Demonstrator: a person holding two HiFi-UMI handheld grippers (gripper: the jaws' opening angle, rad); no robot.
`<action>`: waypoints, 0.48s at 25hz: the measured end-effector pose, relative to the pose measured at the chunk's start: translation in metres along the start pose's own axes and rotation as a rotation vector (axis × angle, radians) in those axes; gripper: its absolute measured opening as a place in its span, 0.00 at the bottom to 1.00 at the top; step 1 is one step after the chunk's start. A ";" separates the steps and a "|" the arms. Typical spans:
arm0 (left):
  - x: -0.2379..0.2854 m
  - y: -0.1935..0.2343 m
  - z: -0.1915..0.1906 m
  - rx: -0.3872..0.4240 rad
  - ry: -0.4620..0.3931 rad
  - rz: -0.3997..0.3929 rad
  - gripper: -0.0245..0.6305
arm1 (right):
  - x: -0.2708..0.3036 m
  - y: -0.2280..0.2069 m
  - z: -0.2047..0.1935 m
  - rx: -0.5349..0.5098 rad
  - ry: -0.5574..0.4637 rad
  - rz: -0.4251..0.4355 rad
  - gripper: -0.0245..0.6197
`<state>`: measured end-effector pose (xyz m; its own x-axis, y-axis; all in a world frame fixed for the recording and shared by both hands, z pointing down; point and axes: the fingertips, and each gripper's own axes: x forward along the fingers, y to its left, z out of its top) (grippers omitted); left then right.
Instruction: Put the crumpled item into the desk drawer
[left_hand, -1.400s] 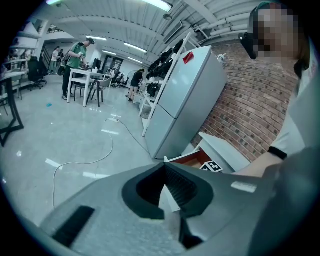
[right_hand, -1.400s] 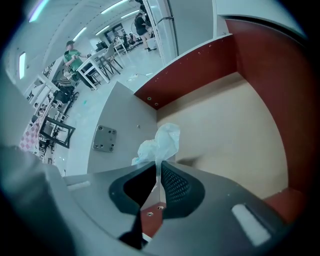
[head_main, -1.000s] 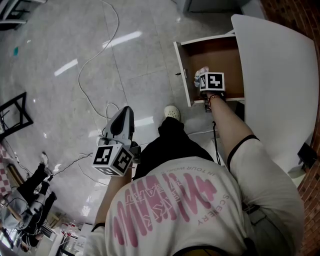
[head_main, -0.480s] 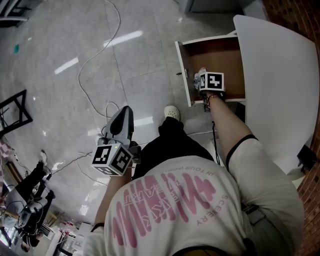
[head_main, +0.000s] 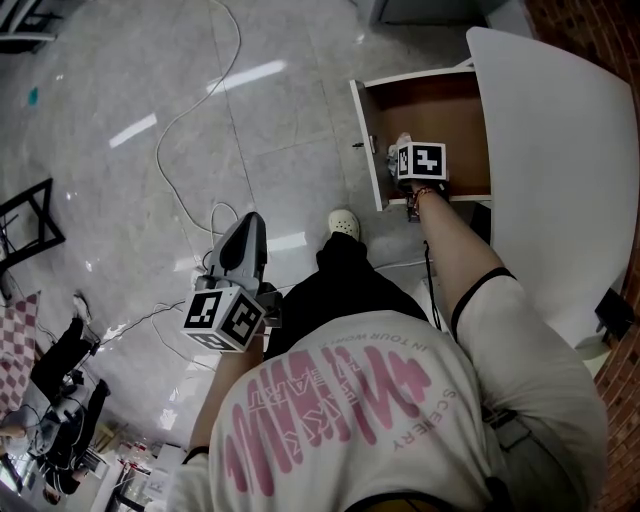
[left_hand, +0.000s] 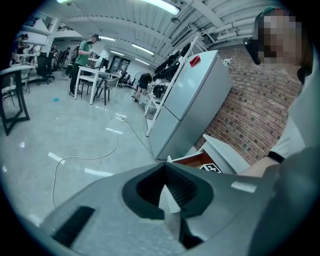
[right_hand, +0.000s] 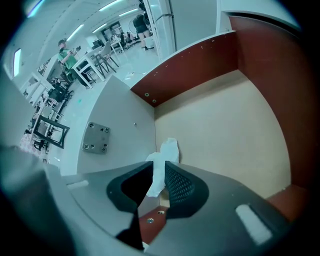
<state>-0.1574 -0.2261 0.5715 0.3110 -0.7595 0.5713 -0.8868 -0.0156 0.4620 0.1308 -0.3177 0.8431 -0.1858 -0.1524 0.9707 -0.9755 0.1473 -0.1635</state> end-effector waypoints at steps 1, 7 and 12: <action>-0.001 0.001 0.000 -0.001 0.000 0.003 0.04 | 0.000 0.001 0.000 -0.002 0.001 0.000 0.17; -0.007 0.001 -0.004 -0.007 0.001 0.016 0.04 | 0.001 0.004 -0.002 -0.013 0.007 0.002 0.17; -0.010 -0.001 -0.004 -0.010 0.010 0.019 0.04 | 0.000 0.004 -0.001 -0.005 0.006 0.009 0.17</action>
<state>-0.1579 -0.2161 0.5683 0.2975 -0.7534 0.5865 -0.8892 0.0050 0.4574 0.1266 -0.3157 0.8424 -0.1941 -0.1453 0.9701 -0.9732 0.1531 -0.1718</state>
